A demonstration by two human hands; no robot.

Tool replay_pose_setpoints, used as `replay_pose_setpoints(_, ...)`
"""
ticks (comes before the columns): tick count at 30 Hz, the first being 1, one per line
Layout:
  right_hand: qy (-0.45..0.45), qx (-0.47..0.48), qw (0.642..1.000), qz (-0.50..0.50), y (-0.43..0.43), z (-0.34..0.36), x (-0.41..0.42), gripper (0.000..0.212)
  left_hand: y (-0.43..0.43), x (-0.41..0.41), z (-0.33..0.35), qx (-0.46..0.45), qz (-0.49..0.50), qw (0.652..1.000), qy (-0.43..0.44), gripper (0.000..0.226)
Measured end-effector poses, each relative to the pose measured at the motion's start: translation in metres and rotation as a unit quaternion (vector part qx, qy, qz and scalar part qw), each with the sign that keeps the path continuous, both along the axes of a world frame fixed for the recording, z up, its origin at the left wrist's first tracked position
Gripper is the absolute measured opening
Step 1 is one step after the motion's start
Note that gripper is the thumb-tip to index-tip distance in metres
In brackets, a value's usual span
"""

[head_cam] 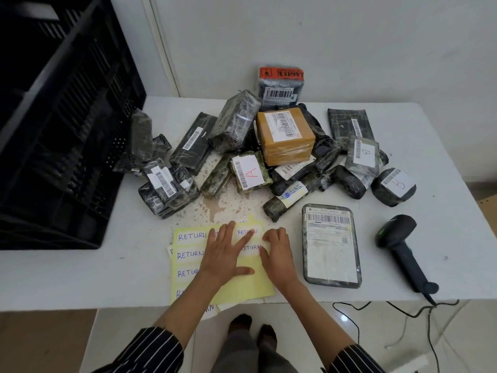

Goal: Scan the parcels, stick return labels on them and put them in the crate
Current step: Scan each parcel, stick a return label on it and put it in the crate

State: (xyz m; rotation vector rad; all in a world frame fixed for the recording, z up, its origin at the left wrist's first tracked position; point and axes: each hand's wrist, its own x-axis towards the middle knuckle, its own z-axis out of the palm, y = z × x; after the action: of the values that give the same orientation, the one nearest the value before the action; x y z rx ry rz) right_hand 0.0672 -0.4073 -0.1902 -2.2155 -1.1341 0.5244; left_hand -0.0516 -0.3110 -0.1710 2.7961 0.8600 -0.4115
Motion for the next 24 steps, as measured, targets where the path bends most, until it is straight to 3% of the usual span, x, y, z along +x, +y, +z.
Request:
replay_pose_setpoints(3, -0.01, 0.007, 1.0, -0.014, 0.0, -0.001, -0.001, 0.013, 0.007, -0.003, -0.001, -0.039, 0.016, 0.999, 0.011, 0.087)
replay_pose_setpoints(6, -0.036, 0.0, 0.999, -0.032, 0.006, -0.005, -0.003, 0.004, 0.012, -0.005, -0.005, -0.039, -0.012, 0.999, -0.036, 0.088)
replay_pose_setpoints(10, -0.074, -0.006, 0.996, -0.04, 0.008, -0.005, -0.006, 0.01, 0.017, -0.012, -0.007, -0.047, -0.012, 0.997, -0.056, 0.097)
replay_pose_setpoints(14, -0.123, 0.027, 0.992, 0.023, -0.006, 0.005, -0.011, 0.031, 0.019, -0.014, -0.012, -0.051, -0.007, 0.996, -0.078, 0.093)
replay_pose_setpoints(16, -0.121, 0.038, 0.991, 0.037, -0.016, 0.012, -0.016, 0.031, 0.02, -0.015, -0.012, -0.052, -0.004, 0.995, -0.085, 0.092)
replay_pose_setpoints(21, 0.029, 0.106, 0.994, -0.025, -0.043, 0.049, -0.01, 0.015, 0.019, -0.013, -0.007, -0.056, -0.003, 0.992, -0.112, 0.097)
replay_pose_setpoints(24, 0.119, 0.113, 0.983, -0.081, -0.062, 0.074, 0.019, 0.015, 0.016, -0.006, 0.001, -0.067, 0.011, 0.994, -0.08, 0.096)
